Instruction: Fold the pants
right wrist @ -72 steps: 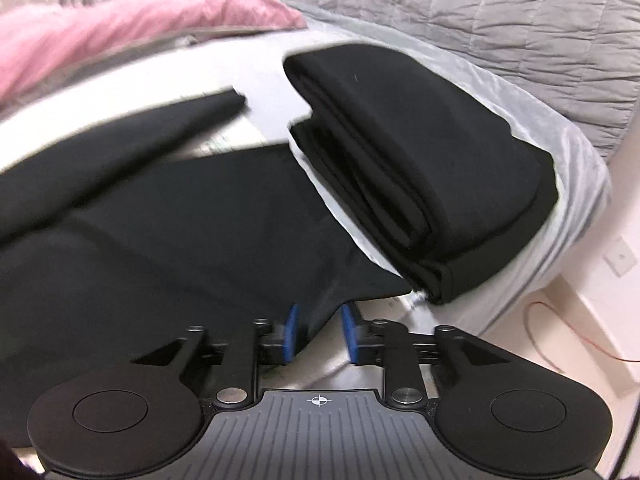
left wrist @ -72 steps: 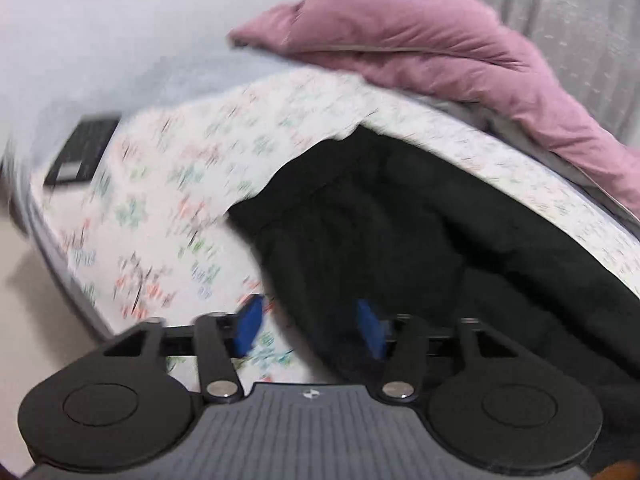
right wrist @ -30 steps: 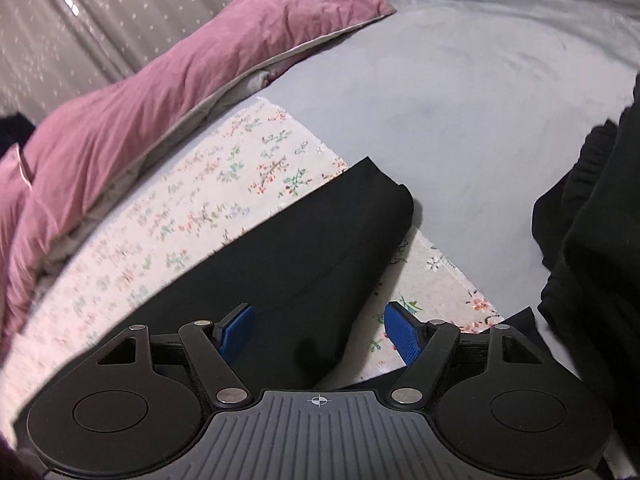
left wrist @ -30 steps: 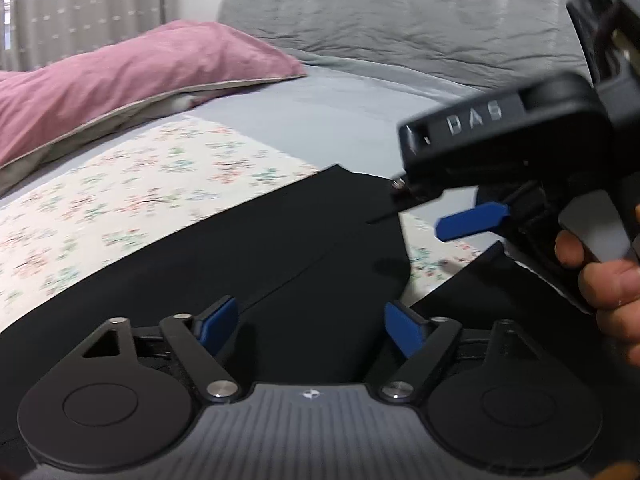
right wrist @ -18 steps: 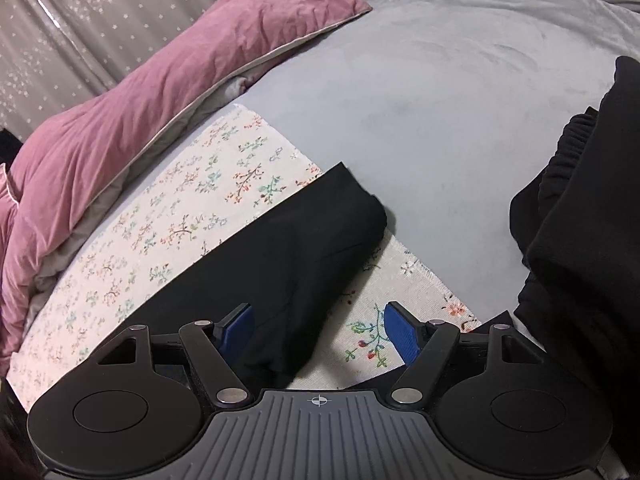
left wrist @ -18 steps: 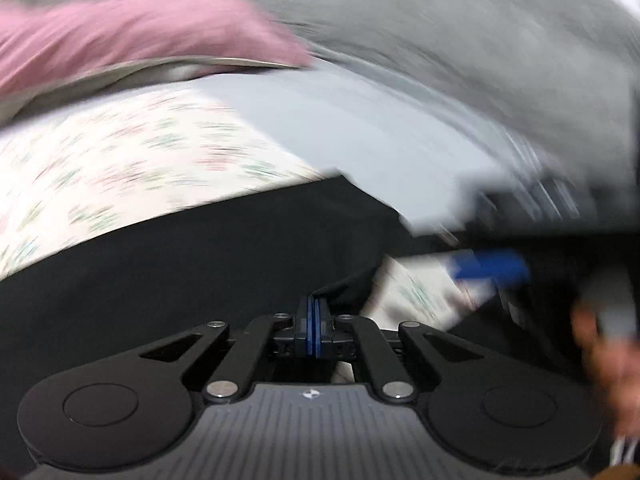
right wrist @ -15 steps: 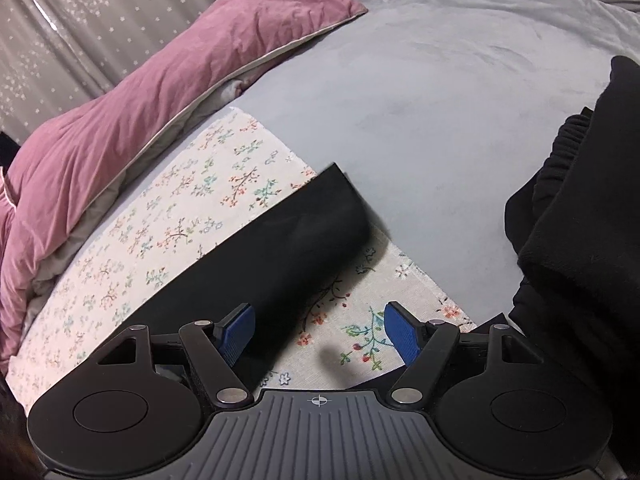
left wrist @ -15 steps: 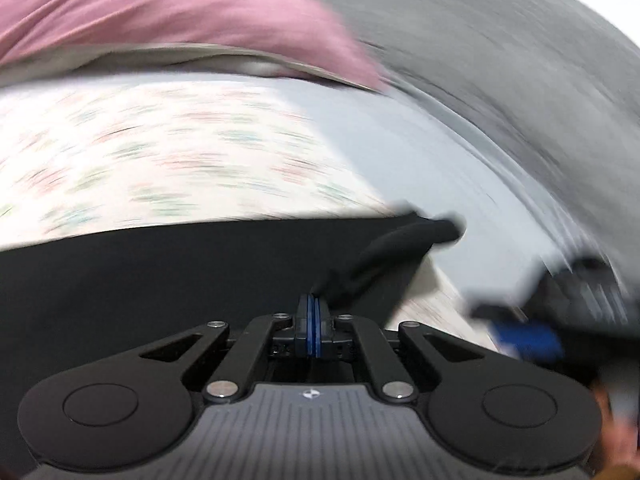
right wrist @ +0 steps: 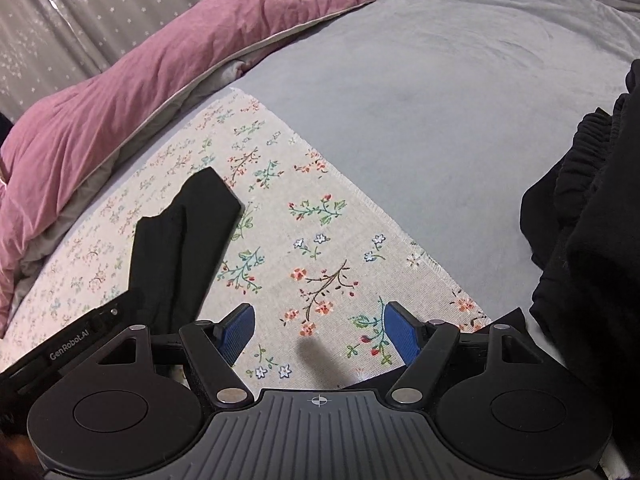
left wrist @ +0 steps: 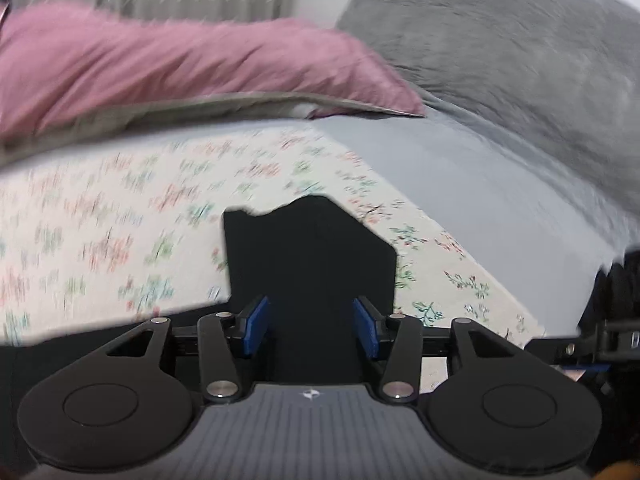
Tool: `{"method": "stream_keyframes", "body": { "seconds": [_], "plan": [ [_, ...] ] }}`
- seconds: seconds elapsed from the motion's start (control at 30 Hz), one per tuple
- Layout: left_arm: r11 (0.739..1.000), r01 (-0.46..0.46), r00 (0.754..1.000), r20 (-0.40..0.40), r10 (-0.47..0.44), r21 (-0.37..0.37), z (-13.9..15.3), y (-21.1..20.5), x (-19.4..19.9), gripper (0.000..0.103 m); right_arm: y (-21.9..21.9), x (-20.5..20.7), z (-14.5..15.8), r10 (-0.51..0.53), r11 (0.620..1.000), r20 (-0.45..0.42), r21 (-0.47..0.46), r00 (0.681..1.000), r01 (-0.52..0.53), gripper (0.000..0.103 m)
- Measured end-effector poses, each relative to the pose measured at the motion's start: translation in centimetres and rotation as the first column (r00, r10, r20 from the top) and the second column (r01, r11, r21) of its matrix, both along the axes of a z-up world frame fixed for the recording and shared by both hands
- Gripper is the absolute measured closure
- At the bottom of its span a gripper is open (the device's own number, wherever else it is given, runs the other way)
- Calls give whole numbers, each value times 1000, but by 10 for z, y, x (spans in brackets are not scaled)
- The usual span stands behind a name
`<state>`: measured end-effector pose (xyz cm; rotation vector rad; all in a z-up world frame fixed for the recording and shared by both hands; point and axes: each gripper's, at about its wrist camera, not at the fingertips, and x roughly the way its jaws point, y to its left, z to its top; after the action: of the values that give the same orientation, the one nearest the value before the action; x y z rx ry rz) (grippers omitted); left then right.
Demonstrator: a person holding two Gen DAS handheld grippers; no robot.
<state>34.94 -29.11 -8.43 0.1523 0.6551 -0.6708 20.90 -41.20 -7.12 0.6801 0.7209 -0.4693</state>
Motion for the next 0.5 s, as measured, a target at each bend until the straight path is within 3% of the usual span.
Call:
{"method": "stream_keyframes", "body": {
  "seconds": [0.1,0.17,0.27,0.33,0.4,0.43,0.5],
  "plan": [
    [995,49,996,63,-55,91,-2,-22,2,27,-1,0,-1,-7,1000,-2,0,1000,7,31],
    [987,19,999,33,-24,161,-9,-37,16,28,-1,1,-1,-6,1000,-4,-1,1000,6,31],
    [985,2,999,-47,6,170,-21,-46,41,33,0,1,-1,-5,1000,-7,-4,1000,5,31],
    [977,4,999,-40,5,213,-28,-55,50,38,-1,1,-1,-4,1000,-5,-5,1000,4,31],
    [971,14,1000,-19,-10,239,-28,-61,52,74,-1,2,-1,-5,1000,-7,-9,1000,5,31],
    [974,8,1000,-23,-3,225,-24,-61,53,74,-2,1,-1,-9,1000,-10,-14,1000,8,31],
    [992,12,1000,-24,-9,129,-10,-54,49,75,-3,0,0,-22,1000,-13,-21,1000,22,31]
  ]
}}
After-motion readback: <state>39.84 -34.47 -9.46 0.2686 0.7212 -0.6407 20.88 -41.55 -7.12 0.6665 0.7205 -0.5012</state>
